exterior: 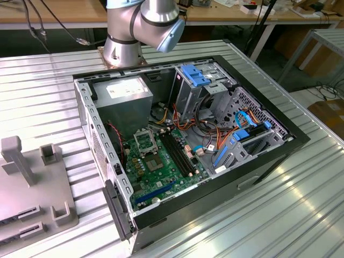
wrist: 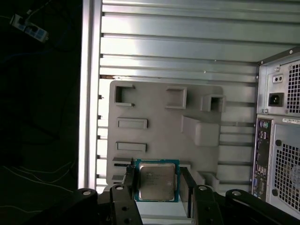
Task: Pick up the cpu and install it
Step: 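Pick up the cpu and move it towards the insertion slot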
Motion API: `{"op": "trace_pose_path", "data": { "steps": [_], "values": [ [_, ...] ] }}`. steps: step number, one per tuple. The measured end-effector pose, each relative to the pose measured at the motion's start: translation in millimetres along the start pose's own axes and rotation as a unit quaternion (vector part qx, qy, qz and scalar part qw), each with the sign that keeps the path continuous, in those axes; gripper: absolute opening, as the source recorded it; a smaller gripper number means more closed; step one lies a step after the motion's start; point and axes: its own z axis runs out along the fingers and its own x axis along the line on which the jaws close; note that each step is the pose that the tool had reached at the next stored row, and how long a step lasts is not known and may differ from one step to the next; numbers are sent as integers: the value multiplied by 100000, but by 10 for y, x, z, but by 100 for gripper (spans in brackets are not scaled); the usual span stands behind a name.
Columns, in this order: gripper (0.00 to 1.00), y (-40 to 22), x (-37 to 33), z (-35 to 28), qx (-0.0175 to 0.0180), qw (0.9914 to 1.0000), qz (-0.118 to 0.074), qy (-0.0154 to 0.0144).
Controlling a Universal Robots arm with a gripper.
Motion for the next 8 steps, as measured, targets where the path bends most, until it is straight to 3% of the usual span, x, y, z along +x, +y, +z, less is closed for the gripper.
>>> {"op": "trace_pose_path", "data": {
  "steps": [8],
  "values": [
    [47,-1,-8,-14,3,100000,0,1]
  ]
}}
